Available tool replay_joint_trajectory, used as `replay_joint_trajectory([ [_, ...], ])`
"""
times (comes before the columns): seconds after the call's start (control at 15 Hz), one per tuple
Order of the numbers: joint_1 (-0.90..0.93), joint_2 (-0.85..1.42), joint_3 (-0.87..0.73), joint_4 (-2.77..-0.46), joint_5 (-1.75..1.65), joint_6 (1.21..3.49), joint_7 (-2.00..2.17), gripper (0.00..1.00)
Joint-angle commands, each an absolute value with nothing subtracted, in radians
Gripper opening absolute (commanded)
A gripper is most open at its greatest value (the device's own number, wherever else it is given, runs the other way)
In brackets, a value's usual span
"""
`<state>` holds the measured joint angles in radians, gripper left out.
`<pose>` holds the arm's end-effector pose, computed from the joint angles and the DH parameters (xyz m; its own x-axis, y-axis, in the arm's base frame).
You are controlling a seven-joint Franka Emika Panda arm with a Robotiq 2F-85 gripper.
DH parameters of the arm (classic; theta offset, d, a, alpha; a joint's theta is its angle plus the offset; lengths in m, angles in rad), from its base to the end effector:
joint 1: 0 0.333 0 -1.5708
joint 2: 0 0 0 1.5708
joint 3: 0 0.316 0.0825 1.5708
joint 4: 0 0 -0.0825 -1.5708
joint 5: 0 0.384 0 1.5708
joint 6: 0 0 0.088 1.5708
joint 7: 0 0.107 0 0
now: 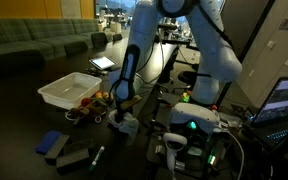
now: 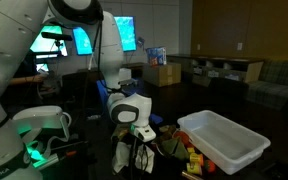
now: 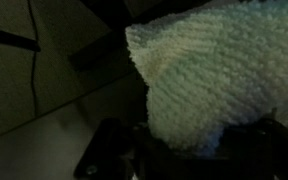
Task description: Use the towel to push the items that are on the table to the left
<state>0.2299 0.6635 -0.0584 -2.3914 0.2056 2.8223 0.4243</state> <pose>0.4317 0.0589 0.0322 0.8792 -0.4337 -0.1973 -0.4202 -0.9010 0.1082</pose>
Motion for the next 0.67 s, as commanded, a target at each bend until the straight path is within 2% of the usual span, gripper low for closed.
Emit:
replay_joint_trajectory([
  [0.0,0.208,0.636,-0.124,-2.451,0.17,2.825,0.402,0.0],
  [0.27,0.21,0.652,-0.214,-2.46,0.125,2.829,0.407,0.0],
  [0.6,0.248,0.709,-0.404,-2.384,0.045,2.877,0.45,0.0],
])
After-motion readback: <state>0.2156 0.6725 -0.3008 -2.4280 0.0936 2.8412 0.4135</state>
